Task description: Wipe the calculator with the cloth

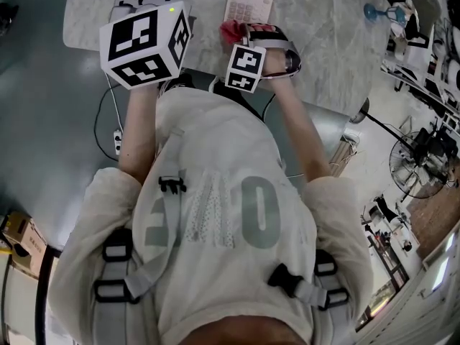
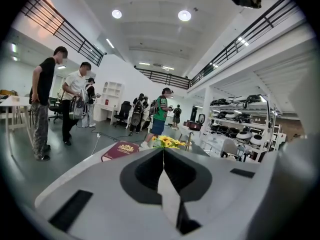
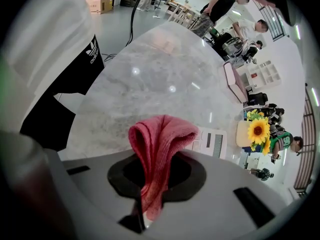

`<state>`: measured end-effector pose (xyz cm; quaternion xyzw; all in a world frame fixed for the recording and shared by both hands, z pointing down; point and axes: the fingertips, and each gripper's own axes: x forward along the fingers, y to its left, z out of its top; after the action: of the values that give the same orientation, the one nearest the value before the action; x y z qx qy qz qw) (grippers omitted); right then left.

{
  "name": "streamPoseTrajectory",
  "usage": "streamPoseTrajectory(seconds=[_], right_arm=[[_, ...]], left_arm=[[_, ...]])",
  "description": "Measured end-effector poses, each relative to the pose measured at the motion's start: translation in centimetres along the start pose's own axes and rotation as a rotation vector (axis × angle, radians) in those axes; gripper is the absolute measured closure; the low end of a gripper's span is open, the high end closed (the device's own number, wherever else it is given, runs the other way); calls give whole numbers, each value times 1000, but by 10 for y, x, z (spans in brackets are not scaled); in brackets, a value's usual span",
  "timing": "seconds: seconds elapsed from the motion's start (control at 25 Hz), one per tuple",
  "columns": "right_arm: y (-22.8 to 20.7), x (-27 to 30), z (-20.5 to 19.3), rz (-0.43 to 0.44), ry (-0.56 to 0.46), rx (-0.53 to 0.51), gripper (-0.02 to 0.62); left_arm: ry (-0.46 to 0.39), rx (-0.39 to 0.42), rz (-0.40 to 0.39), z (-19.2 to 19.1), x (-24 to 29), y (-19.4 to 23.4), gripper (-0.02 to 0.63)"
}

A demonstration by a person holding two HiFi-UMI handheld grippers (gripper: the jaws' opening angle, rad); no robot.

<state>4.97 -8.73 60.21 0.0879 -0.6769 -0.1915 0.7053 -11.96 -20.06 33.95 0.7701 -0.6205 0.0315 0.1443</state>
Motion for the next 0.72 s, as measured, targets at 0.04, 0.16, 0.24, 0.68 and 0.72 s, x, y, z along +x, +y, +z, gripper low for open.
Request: streamPoseTrajectory(seconds=[0.04,0.16,0.24,0.68,0.72], right_arm=[[-3,-1,-1,-5,-4,-2,540],[-26,-3,-14,-63,-11,27,540],[-53,-7,-28,-122,-11,78,540],[-203,-138,-93,-545,-108,378,540],[-210,-153,-100,-583,-147,432,540]], left_arm=[[-3,3,-1,2,1,-2,584],[-17,16,-7,7,8,-12,584],[-35,29,-16,12,13,-19,584],[-134,116,-80,58,13,-58,584],[-148,131,-86,63,15,-65,584]])
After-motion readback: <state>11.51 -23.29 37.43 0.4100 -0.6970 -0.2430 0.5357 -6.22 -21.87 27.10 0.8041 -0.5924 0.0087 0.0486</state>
